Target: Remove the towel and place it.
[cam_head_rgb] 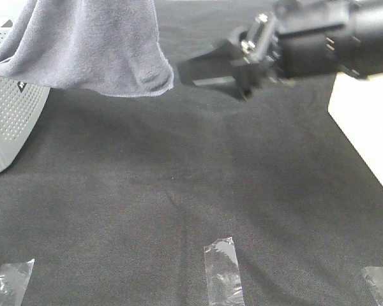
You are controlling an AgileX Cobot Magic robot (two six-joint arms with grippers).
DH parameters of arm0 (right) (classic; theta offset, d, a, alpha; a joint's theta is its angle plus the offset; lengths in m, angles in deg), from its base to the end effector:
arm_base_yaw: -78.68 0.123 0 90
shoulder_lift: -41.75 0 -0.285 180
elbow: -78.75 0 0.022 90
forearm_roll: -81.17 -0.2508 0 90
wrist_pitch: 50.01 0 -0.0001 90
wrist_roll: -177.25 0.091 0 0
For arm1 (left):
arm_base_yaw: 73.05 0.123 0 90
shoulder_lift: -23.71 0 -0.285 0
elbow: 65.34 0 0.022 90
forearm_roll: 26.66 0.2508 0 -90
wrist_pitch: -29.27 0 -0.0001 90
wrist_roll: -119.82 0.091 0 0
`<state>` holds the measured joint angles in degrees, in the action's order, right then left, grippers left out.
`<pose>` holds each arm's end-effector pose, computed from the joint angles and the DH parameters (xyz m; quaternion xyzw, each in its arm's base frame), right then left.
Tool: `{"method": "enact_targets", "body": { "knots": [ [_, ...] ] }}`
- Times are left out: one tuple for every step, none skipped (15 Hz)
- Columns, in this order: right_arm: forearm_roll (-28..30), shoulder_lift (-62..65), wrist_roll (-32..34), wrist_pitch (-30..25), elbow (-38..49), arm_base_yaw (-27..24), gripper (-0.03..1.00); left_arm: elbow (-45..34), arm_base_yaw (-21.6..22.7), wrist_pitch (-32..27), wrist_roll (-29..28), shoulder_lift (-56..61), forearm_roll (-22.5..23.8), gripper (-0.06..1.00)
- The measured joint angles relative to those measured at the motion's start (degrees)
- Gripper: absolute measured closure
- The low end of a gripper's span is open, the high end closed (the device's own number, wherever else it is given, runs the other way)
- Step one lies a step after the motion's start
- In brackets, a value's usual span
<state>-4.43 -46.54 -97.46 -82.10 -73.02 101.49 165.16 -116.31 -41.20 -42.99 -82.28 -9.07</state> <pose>0.2514 0.1581 0.2778 -0.3672 0.7567 0.2908 0.4561 0.2683 -0.2169 0.5070 0.4260 0.7707 0.0464 0.4716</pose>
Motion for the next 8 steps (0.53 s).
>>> {"method": "enact_targets", "body": {
  "knots": [
    [-0.69,-1.78,0.00,-0.17,-1.72,0.06,0.21,0.00,0.00,0.00,0.00,0.00,0.00,0.94],
    [-1.03,-3.50,0.00,-1.38,-3.32,0.11,0.21,0.00,0.00,0.00,0.00,0.00,-0.06,0.94],
    [-1.43,-5.84,0.00,-4.07,-5.50,0.17,0.17,0.00,0.00,0.00,0.00,0.00,-0.06,0.94],
    [-1.43,-7.10,0.00,-5.84,-6.53,0.17,0.15,0.00,0.00,0.00,-0.06,0.00,-0.06,0.94],
    [-1.55,-8.25,0.00,-6.88,-7.45,0.17,0.13,0.00,0.00,0.00,-0.17,0.00,-0.06,0.94],
    [-1.55,-9.45,0.00,-7.33,-8.19,0.17,0.13,0.00,0.00,0.00,-0.46,0.00,-0.17,0.94],
    [-1.60,-10.71,0.00,-7.45,-8.94,0.17,0.13,0.00,0.00,0.00,-0.97,0.00,-0.46,0.94],
    [-1.66,-12.03,0.00,-7.45,-9.68,0.17,0.13,0.00,0.00,0.00,-1.09,0.00,-0.80,0.94]
  ]
}}
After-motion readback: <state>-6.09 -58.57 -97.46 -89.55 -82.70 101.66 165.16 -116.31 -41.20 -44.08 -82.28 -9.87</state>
